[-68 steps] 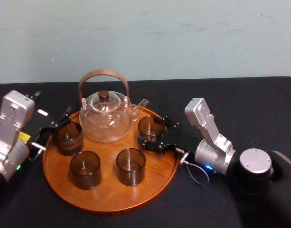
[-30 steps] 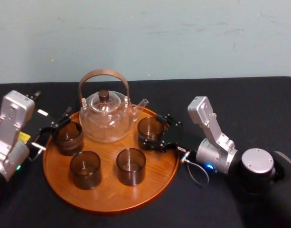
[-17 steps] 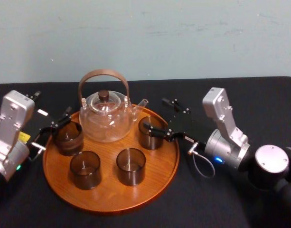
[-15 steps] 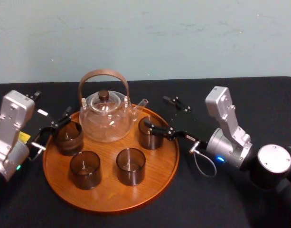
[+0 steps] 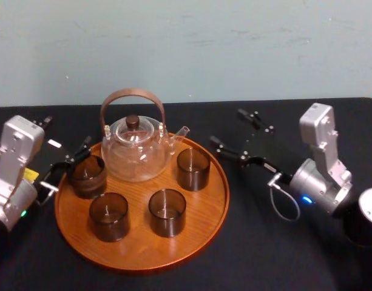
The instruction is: Pick up the glass from the table and place it on the tray.
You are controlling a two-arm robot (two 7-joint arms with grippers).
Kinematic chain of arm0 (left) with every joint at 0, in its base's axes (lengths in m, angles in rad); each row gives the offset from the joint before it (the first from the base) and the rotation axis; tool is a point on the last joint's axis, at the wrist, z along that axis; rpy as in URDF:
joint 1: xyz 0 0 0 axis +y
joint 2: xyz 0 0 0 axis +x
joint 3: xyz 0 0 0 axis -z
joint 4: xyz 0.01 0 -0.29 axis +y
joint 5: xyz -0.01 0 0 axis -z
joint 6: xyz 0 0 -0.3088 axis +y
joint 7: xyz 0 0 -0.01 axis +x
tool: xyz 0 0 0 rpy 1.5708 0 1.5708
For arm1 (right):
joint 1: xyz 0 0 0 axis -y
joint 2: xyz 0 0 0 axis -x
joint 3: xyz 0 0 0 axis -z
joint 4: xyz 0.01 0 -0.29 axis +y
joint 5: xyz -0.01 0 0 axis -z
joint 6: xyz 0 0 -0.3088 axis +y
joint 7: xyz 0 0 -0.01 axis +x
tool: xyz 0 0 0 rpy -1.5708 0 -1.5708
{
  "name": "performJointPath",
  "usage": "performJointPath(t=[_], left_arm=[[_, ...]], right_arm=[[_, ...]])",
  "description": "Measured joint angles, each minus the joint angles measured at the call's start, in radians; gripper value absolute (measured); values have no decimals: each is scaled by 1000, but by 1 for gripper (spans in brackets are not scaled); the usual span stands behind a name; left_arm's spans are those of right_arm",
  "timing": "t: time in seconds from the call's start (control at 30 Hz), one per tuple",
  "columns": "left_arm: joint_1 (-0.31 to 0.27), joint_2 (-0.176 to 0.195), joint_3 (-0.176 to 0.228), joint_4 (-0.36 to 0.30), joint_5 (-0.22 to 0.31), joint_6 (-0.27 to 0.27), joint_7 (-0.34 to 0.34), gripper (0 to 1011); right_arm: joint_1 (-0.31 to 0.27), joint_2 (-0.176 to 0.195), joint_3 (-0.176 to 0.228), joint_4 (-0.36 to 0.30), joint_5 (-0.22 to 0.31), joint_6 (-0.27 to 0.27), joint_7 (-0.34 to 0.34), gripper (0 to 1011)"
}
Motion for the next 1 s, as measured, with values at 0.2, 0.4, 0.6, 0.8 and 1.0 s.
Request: performJointPath(t=[0.2,0.4,0.6,0.8,1.0], left_arm=[[0,0,0,0,0,0,0,1002],[0,0,0,0,0,0,0,1001],[0,0,0,0,0,0,0,1001],[0,0,0,0,0,0,0,1001],[0,0,0,0,0,0,0,1001]], right_arm=[[-39,20,45,-14,8,-1,-31,1002],[-75,29,89,-15,28,-3,-46,1002],[-102,29,119,-11,26,-7,-74,1002],[-119,19,146,8,19,-9,-94,1002],[-119,7,151,30,-5,-7,-108,1002]])
